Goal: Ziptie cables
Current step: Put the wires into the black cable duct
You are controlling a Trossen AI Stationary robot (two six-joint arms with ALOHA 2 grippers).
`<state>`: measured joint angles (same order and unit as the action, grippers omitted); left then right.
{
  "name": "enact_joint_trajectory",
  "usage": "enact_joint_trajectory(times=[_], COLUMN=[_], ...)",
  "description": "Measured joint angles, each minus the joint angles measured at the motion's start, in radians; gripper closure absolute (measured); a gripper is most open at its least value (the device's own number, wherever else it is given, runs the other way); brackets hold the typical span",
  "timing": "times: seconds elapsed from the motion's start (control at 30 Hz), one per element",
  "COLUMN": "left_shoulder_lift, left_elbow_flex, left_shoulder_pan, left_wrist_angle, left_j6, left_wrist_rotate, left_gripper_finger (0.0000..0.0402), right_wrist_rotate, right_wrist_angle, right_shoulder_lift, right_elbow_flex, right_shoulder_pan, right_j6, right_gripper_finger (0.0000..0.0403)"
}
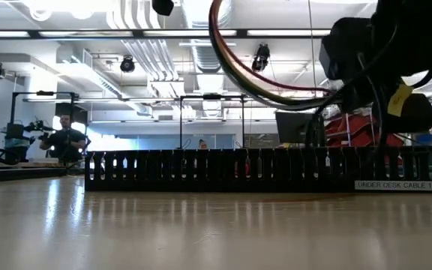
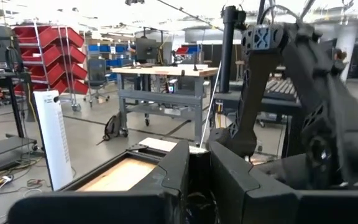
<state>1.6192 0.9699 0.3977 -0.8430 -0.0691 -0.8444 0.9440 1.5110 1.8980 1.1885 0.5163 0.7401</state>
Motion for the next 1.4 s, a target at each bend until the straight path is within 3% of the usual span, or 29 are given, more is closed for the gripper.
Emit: enact_joint_trajectory(times=[0.23, 0.4, 0.9, 1.4], left_shoulder_lift=[0.0, -0.015, -0.111, -0.134], left_elbow_flex=[-0.001, -0.002, -0.002, -0.002], left_shoulder_pan=[0.005, 0.009, 0.02, 0.019], left_wrist_angle=[0.167, 0.274, 0.537, 0.722], left_j6=[0.046, 0.078, 0.123, 0.27], left_wrist_rotate=[-0.001, -0.001, -0.01, -0.01], left_gripper_finger=[0.0365, 0.0365, 0.0365, 0.0365], right_wrist_rotate=[-0.001, -0.025, -0.289, -0.255], right_wrist_angle=[-0.213, -0.272, -0.49, -0.499], right_shoulder_lift=[0.0, 0.0, 0.0, 0.0], right_elbow_flex=[0.0, 0.015, 0.028, 0.085], right_shoulder_pan=[0.039, 0.048, 0.065, 0.089], right_j6=[0.021, 0.055, 0.076, -0.005], right_gripper_finger=[0.0394, 0.0389, 0.039, 0.0393])
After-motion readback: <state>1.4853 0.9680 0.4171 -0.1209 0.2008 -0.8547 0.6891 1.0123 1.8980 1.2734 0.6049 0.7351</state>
